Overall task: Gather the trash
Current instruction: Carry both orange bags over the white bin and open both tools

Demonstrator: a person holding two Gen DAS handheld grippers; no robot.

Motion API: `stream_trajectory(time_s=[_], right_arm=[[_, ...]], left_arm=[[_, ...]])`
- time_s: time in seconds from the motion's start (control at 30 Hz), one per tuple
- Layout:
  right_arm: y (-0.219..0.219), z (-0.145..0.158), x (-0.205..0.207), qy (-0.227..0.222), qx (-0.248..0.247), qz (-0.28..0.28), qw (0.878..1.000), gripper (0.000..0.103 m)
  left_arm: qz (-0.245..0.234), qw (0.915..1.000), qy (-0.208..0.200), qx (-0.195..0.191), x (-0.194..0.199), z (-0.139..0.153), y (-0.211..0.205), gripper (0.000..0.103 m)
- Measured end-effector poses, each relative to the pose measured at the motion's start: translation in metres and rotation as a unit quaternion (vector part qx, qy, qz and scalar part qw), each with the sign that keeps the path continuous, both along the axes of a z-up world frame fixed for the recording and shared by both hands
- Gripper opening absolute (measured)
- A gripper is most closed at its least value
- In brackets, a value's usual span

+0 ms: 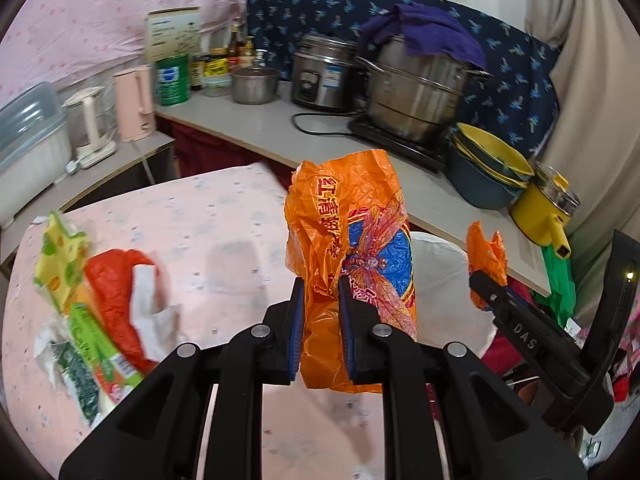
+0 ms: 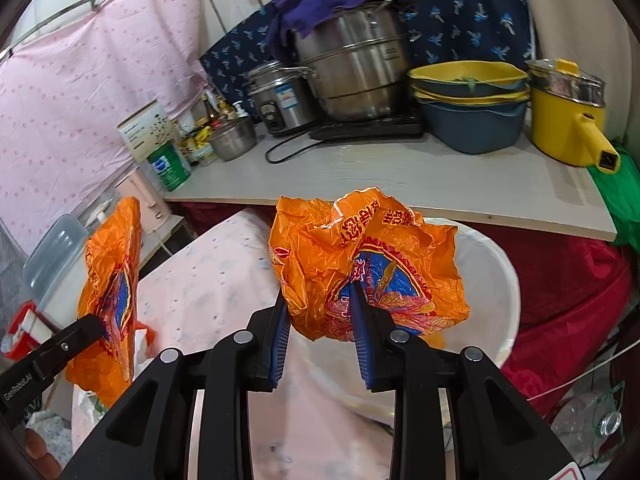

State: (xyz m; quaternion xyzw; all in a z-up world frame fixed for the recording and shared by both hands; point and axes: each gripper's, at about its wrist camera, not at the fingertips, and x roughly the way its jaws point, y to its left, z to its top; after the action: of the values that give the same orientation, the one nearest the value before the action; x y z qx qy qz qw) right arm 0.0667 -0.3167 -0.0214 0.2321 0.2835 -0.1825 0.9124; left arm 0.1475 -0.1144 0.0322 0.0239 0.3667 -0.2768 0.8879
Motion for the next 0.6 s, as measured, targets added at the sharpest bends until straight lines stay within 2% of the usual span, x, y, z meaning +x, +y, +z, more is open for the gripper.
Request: stream_trajectory(time_s=[0.23,0.53,0.6], right_arm=[[-0.041,-0.017,-0.018,0.004,0.022,-0.029,0.999,0.027],[-0.068,-0.032,-0.023,0.005,0.048,-0.039,0.998,0.028],[-0.071,-0.035,-0.023,0.006,0.05,-0.04,0.998,0.032]], left_arm=[[-0.043,0.9989,0.015,0.013,-0.008,-0.013,-0.058,0.016],[-0.081,0.9955,0.036,0.034,-0.011,-0.035,-0.112,0.017],[-0.085,0.9949,0.038,0.04,-0.011,-0.04,-0.119,0.018]])
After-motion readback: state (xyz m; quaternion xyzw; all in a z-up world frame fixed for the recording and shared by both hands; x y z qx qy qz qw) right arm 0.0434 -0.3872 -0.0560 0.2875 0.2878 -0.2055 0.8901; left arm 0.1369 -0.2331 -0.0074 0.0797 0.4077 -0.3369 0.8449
